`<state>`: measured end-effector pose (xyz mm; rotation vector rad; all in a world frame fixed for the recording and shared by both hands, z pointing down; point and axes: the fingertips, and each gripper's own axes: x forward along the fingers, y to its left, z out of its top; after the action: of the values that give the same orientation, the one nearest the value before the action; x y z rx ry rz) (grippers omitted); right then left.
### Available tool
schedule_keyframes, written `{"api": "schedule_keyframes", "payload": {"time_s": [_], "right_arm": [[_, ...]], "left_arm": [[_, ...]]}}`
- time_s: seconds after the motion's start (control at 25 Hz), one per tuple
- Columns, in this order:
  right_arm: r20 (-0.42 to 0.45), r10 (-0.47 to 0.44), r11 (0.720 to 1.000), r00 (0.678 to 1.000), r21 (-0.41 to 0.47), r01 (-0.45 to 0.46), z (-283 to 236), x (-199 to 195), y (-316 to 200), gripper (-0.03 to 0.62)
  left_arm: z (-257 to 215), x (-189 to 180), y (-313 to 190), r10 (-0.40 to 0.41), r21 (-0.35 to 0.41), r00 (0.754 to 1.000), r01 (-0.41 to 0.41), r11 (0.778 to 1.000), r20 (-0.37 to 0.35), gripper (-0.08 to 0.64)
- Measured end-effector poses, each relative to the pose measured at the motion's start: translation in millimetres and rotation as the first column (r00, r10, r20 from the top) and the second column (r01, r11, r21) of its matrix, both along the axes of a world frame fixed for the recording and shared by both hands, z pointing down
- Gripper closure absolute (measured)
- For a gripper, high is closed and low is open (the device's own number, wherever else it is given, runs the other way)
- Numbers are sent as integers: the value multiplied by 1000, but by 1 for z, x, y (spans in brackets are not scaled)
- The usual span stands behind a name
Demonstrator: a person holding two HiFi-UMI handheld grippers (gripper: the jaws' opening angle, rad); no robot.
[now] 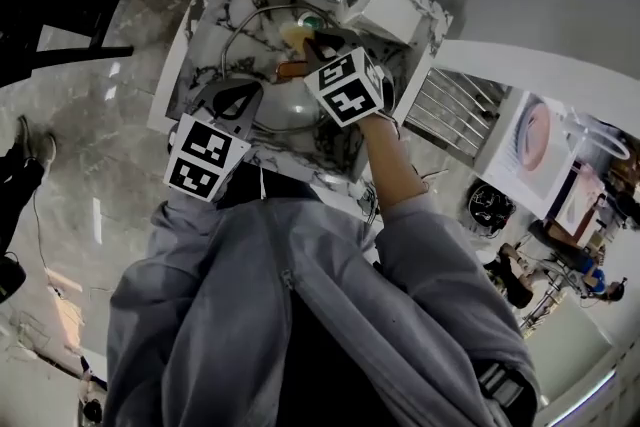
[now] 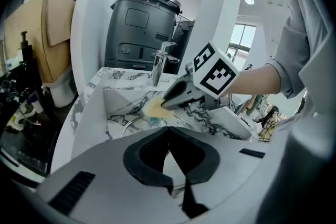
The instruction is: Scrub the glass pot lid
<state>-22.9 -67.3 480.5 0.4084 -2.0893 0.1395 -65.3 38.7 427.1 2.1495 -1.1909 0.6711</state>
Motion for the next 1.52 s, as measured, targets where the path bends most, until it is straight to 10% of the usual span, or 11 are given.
{"api": "schedule_keyframes", "payload": {"time_s": [0.44,1.08,1.36,1.52], "right_arm": [[-270,-406,912,873,-55,407,83,-117,30,532],[-316,-640,767,700,-216,604,97,-94,147,532],[-258,-629,768,733,-354,534,101,-71,181,532],[-208,-561,819,802,-285,499,77,-80,159,532]], "left_arm": [[-5,-53,29,-114,5,994,114,994,-1,546],[-14,-105,40,-253,17,967,253,967,-2,546],[-12,-88,45,-235,15,972,235,972,2,546],[-5,-81,46,-215,-11,977,215,977,12,546]]}}
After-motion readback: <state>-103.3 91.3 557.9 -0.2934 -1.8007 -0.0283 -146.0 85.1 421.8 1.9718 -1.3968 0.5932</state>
